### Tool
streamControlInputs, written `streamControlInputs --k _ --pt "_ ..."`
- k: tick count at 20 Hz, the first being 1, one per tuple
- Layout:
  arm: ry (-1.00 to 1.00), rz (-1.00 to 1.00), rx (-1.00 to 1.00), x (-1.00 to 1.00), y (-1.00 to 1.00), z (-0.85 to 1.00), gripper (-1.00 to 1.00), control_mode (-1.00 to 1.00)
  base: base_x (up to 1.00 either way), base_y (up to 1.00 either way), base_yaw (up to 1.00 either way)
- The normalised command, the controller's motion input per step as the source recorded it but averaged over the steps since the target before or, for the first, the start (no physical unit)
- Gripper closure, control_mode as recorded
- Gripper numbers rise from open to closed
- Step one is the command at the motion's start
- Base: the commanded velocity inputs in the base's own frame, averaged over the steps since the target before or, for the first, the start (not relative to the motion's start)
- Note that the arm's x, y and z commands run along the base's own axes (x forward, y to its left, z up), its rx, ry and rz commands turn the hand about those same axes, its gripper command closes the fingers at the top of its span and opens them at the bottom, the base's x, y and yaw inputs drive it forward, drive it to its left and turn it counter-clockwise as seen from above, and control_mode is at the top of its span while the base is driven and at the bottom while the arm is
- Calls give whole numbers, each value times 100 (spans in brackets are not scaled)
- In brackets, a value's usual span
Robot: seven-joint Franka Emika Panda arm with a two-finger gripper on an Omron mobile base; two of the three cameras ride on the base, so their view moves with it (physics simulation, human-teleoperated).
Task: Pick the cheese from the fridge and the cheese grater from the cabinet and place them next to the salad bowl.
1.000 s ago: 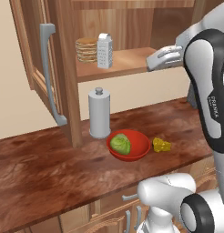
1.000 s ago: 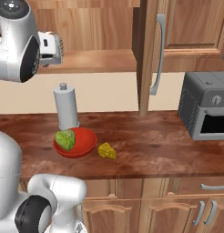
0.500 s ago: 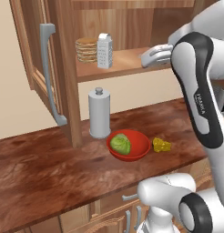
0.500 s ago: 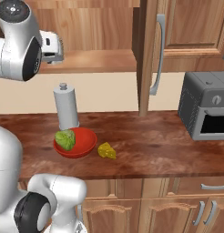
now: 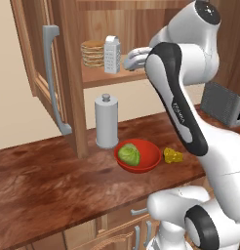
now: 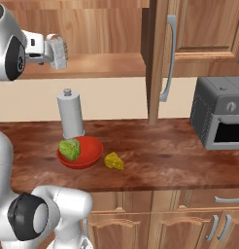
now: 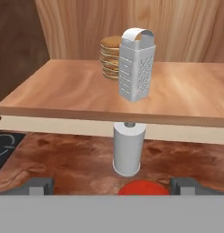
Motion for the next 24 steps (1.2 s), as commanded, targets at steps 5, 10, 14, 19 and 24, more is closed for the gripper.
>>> streamControlInputs --k 5,10,14,19,24 --pt "0 0 0 57 0 0 -100 -100 0 0 0" --pt "0 0 0 66 0 0 -100 -100 0 0 0" --pt "0 0 0 78 0 -6 -100 -100 0 0 0" --pt "0 0 0 74 0 -4 -100 -100 0 0 0" --pt "0 0 0 65 0 -6 -100 -100 0 0 0"
